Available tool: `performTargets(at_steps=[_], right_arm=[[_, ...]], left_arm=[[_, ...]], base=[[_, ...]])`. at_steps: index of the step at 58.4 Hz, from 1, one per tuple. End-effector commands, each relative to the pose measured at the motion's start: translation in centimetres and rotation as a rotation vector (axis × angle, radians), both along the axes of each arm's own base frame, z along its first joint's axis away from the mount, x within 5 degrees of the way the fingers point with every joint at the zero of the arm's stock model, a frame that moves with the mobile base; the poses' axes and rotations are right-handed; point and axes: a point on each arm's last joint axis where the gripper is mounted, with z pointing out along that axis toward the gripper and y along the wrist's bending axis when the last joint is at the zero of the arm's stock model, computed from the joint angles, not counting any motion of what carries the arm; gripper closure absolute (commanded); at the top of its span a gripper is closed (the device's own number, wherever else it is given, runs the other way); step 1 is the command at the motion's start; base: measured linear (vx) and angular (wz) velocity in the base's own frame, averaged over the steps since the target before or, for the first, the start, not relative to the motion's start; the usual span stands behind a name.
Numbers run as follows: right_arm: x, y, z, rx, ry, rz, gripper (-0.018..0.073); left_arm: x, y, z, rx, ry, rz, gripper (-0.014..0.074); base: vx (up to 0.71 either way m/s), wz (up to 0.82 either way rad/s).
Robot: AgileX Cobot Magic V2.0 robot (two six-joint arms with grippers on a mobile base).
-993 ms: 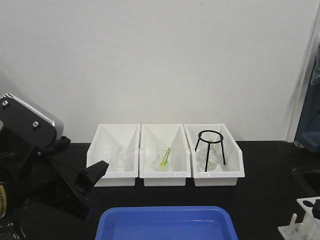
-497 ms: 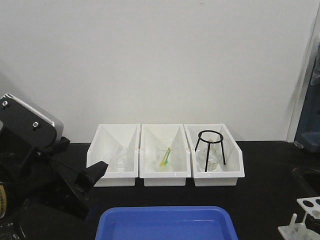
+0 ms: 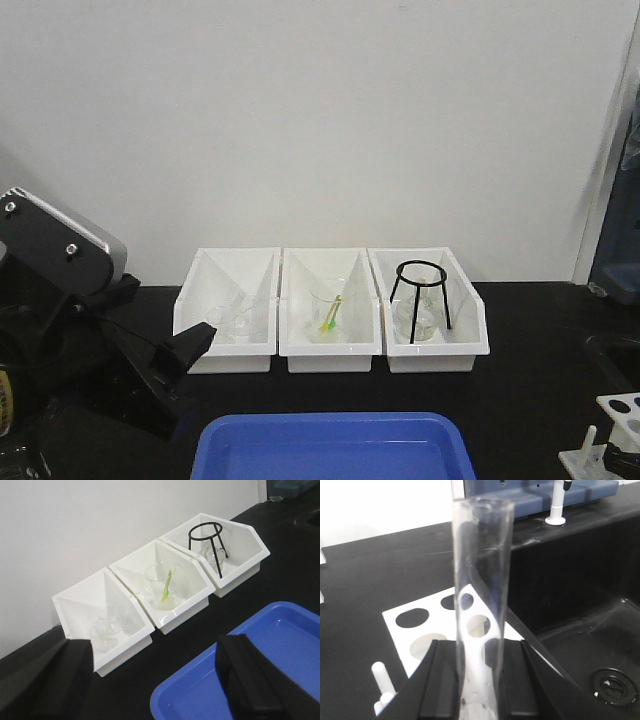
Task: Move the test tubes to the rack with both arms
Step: 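Move the test tube with the right gripper above a hole in the white rack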
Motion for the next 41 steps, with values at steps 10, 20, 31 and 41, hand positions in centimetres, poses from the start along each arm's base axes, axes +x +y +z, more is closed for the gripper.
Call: performTargets(at_steps=[10,20,31,41], right_arm=[[0.71,-0.38,1.28,-0.040,-0.128,-0.014,0.0563],[0.75,-0.40,1.17,-0.046,-0.132,-0.016,0.0529],[0.76,-0.42,1.34,-0.055,-0.149,-0.016,0.0394],[0.77,-0.41,1.36,-0.056,-0.151,-0.015,0.0221]], left_arm=[[-0.54,-0.05,1.95,-0.042,-0.077,-0.040,0.0004],[-0.55,-0.07,1.96,-0.043,-0.078,-0.042,0.0004],[-0.55,-0.08,1.97,-0.044,-0.079,-0.043,0.0004],[-0.55,-0.08,1.97,-0.044,-0.079,-0.043,0.0004]], base=[[0.00,0.00],[0.00,0.00],[0.00,0.00],[0.00,0.00]])
